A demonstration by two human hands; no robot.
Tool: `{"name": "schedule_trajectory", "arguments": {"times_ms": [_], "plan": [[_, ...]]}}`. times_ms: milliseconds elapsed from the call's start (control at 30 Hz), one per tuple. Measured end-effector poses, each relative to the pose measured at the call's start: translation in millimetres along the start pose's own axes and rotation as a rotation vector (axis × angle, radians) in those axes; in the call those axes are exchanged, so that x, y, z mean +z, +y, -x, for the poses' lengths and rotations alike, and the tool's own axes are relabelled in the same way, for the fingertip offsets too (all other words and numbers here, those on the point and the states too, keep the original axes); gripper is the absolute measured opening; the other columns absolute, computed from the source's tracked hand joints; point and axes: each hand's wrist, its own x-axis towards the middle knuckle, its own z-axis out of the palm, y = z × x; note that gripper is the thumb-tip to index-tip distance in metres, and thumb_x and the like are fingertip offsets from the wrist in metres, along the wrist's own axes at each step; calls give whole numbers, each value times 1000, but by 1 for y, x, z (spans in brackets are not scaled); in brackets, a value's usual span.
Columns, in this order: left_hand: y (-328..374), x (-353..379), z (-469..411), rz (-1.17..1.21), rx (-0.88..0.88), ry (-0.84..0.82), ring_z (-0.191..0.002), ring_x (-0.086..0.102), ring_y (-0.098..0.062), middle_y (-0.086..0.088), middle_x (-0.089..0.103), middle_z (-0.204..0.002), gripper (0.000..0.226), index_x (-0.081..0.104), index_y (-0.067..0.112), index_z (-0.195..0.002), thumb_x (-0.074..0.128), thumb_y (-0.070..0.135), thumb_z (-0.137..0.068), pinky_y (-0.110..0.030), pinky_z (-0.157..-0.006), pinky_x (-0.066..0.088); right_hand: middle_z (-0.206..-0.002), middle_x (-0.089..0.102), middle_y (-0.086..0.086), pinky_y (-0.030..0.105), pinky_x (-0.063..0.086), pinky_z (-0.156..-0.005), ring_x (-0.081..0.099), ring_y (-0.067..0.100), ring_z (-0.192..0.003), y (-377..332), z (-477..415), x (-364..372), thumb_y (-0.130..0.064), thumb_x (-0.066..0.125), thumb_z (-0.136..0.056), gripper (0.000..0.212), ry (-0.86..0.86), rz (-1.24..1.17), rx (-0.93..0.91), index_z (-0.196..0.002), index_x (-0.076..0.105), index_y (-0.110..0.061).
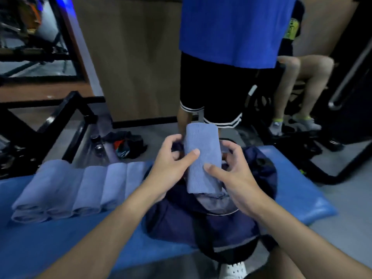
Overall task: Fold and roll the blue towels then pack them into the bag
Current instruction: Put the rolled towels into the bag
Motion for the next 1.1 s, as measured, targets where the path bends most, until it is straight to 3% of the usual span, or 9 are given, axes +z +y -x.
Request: {"name": "schedule_trajectory", "arguments": {"times_ms": [100,200,367,500,667,800,867,1000,1100], "plan": [[-13,33,-3,-65,18,-26,-97,72,-22,-6,73,-107,47,48,44,-124,74,36,-85,-45,-87,58,-100,67,-3,20,51,-80,64,6,-91,14,2,-51,-12,65,-92,31,58,146,-15,-120,53,-19],[-27,51,-8,-174,-22,-45,-84,68,-34,-15,69,-91,34,49,50,-117,64,29,-93,-42,-75,53,-105,69,-4,14,43,-86,62,10,-100,46,-11,-104,-12,57,-96,17,116,650,-61,-111,65,-15],[-50,69,-22,-271,-114,-58,-71,52,-24,-10,53,-78,29,50,49,-112,59,29,-94,-38,-67,41,-109,70,0,21,32,-104,60,19,-103,77,-32,-132,-16,46,-98,25,-110,1092,-119,-115,66,-13],[-63,78,-29,-314,-170,-112,-74,52,-23,-10,52,-81,24,50,49,-106,59,29,-95,-38,-68,41,-71,61,2,35,36,-77,54,29,-72,76,-43,-132,-26,36,-100,23,-200,1393,-166,-84,52,-18],[-73,99,-39,-340,-198,-165,-76,51,-21,-11,51,-85,25,50,46,-109,58,28,-95,-35,-72,45,-68,56,-6,34,34,-83,47,23,-63,68,-49,-136,-22,39,-96,17,-242,1597,-225,-83,51,-23],[-76,113,-54,-344,-202,-126,-91,56,-11,4,57,-112,26,51,35,-119,57,24,-96,-35,-91,48,-89,65,-1,37,42,-83,59,26,-84,65,-65,-140,-18,47,-89,5,-292,1530,-156,-87,51,-23],[-78,115,-62,-318,-222,-107,-96,55,-11,7,55,-114,25,51,33,-120,56,24,-97,-35,-91,47,-100,63,-3,33,38,-84,59,23,-95,68,-71,-144,-21,52,-85,17,-307,1548,-146,-102,55,-22],[-86,115,-70,-302,-245,-80,-93,56,-20,-2,58,-115,24,51,35,-118,57,25,-96,-32,-68,45,-108,61,-13,40,27,-94,40,21,-112,81,-75,-150,-39,58,-78,42,-348,1794,-185,-118,47,-31],[-89,116,-72,-266,-265,-62,-100,61,-25,-4,60,-118,22,53,39,-110,59,25,-95,-43,-84,54,-126,59,-11,53,14,-108,18,26,-141,86,-79,-156,-41,59,-76,70,-397,1749,-119,-139,28,-35]]}}
